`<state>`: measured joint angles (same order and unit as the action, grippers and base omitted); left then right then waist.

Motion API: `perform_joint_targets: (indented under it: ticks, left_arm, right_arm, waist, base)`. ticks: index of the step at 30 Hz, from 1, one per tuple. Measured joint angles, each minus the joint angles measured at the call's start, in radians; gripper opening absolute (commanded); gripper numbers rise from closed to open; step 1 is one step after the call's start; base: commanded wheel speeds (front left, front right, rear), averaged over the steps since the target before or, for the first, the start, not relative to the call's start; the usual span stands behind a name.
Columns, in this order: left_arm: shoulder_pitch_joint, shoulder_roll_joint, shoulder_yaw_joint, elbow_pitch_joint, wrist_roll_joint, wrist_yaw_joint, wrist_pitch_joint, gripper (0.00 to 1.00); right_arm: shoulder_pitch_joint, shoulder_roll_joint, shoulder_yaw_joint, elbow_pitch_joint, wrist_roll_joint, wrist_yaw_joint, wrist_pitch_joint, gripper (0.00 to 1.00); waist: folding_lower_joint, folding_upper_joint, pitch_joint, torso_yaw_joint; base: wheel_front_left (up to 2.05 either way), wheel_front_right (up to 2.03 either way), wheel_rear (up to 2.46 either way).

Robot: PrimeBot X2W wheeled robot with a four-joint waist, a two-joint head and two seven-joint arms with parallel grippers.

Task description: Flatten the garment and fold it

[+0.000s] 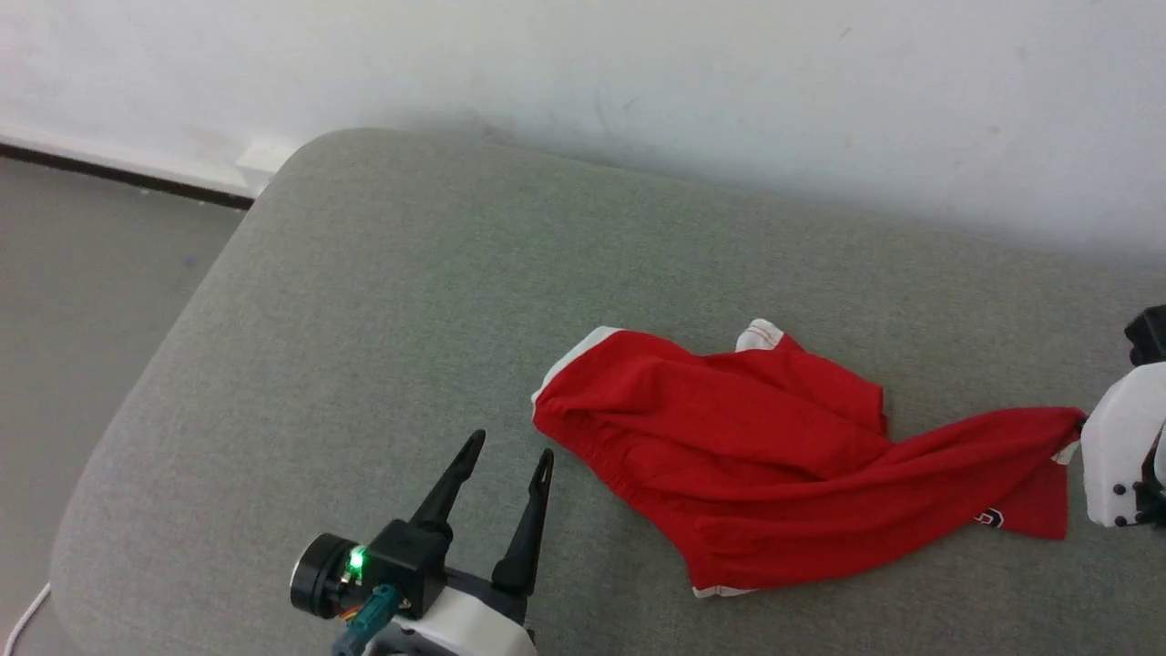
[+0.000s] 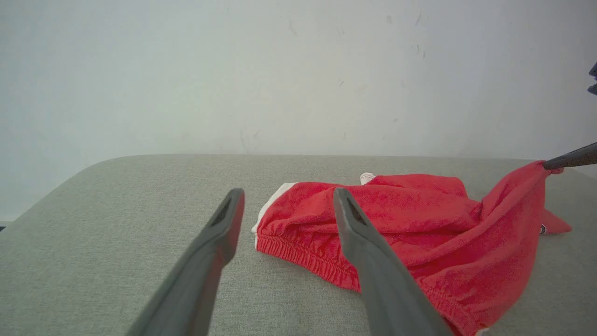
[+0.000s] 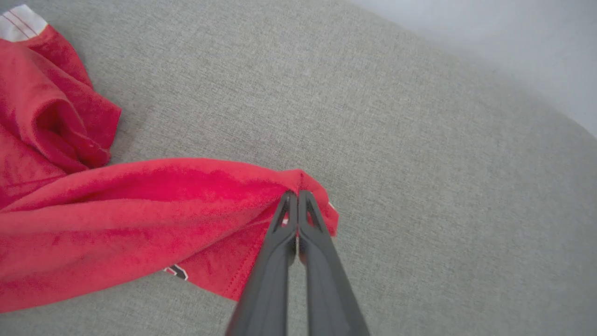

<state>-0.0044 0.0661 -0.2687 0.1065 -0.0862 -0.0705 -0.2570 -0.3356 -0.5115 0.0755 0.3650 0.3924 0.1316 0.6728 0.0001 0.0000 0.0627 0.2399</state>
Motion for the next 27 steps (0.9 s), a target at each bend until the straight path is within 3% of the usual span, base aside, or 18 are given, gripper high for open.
perform_joint_targets:
  ticks: [6, 7, 8, 17, 23, 27]
  left_arm:
    - [-0.002, -0.002, 0.002, 0.002, 0.0, 0.0, 0.0, 1.0]
    - [-0.002, -0.002, 0.002, 0.002, 0.0, 0.0, 0.0, 1.0]
    - [-0.002, -0.003, 0.002, 0.003, 0.0, 0.0, 0.0, 1.0]
    - [-0.002, -0.006, 0.003, -0.001, -0.001, -0.008, 0.0, 1.0]
    - [0.022, -0.008, 0.006, -0.012, -0.027, -0.01, 0.0, 1.0]
    - [0.054, -0.008, -0.018, 0.019, -0.058, -0.027, 0.0, 1.0]
  right_arm:
    - [-0.047, 0.04, 0.044, 0.192, -0.042, 0.0, -0.094, 0.0]
    - [-0.056, 0.043, 0.054, 0.215, -0.049, 0.0, -0.119, 0.9]
    - [-0.067, 0.046, 0.06, 0.238, -0.06, 0.0, -0.145, 1.0]
    - [-0.136, 0.046, 0.134, 0.311, -0.067, 0.0, -0.399, 1.0]
    - [-0.102, 0.044, 0.114, 0.209, -0.037, 0.0, -0.586, 1.0]
    - [0.009, 0.055, 0.056, 0.107, -0.036, 0.0, -0.696, 1.0]
  waist:
    - [0.0, 0.0, 0.039, 0.053]
    - [0.0001, 0.0, 0.045, 0.056]
    - [0.0001, 0.0, 0.05, 0.059]
    - [0.0, 0.0, 0.036, 0.022]
    - [-0.0002, 0.0, -0.007, -0.036]
    - [-0.0003, 0.0, -0.032, -0.084]
  base:
    - [0.0, 0.0, 0.0]
    - [0.0, 0.0, 0.0]
    - [0.0, 0.0, 0.0]
    - [0.0, 0.0, 0.0]
    - [0.0, 0.0, 0.0]
    - [0.0, 0.0, 0.0]
